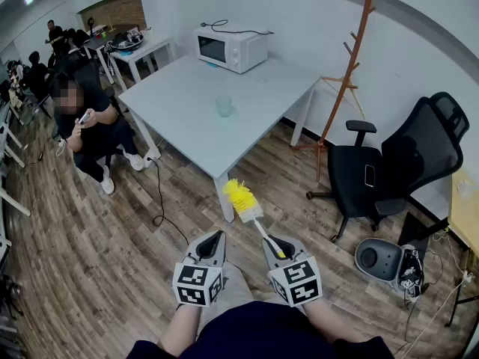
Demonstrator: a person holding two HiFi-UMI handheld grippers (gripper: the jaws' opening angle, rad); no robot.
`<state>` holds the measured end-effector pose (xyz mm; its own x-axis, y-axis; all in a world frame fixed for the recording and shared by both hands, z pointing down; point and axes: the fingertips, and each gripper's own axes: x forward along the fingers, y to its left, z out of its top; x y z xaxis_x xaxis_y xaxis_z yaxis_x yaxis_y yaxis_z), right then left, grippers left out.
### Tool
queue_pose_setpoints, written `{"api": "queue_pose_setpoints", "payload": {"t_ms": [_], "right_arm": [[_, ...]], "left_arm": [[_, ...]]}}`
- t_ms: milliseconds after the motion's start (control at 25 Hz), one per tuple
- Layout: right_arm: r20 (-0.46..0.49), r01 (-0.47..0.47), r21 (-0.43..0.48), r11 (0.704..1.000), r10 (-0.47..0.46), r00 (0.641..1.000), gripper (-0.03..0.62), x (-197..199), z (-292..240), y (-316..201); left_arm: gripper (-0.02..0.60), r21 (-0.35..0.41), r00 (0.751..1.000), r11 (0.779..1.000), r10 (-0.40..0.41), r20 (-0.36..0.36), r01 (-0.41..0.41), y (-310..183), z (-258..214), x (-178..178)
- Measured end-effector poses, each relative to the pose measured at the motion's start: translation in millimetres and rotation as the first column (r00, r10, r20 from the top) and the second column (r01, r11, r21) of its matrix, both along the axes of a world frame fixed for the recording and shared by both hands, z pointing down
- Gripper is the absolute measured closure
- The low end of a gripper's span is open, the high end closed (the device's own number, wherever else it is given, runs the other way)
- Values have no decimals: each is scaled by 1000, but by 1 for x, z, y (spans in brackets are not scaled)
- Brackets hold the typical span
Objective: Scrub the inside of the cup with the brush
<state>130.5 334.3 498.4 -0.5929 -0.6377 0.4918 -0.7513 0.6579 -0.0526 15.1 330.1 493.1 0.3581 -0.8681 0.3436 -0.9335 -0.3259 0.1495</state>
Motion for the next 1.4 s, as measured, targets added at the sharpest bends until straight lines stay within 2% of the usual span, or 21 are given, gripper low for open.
{"api": "queue_pose_setpoints", "payload": {"t_ms": [280, 440, 800, 920, 1080, 1400], "right_arm": [[-10, -21, 2, 1000, 21, 1000, 542, 15, 4, 4], [21, -42, -4, 999, 42, 999, 542, 24, 2, 1], [36, -21, -22, 1000, 22, 999, 542, 16, 3, -13], [30, -16, -25, 1000, 17, 999, 542, 10, 5, -29], [19, -19, -35, 999, 19, 1000, 542, 7, 10, -57], [1, -44, -36, 998, 44, 999, 542, -11, 16, -146]], "left_arm": [[563, -15, 1000, 1000, 5, -3, -5, 2, 6, 7], [563, -16, 1000, 1000, 19, -1, -19, -1, 6, 13], [563, -29, 999, 999, 44, -26, -45, -17, 9, 18], [563, -25, 998, 999, 46, -35, -47, -35, 11, 15], [563, -12, 999, 999, 43, -1, -43, -67, 12, 9], [563, -4, 1000, 1000, 0, -6, 0, -163, 14, -23]]}}
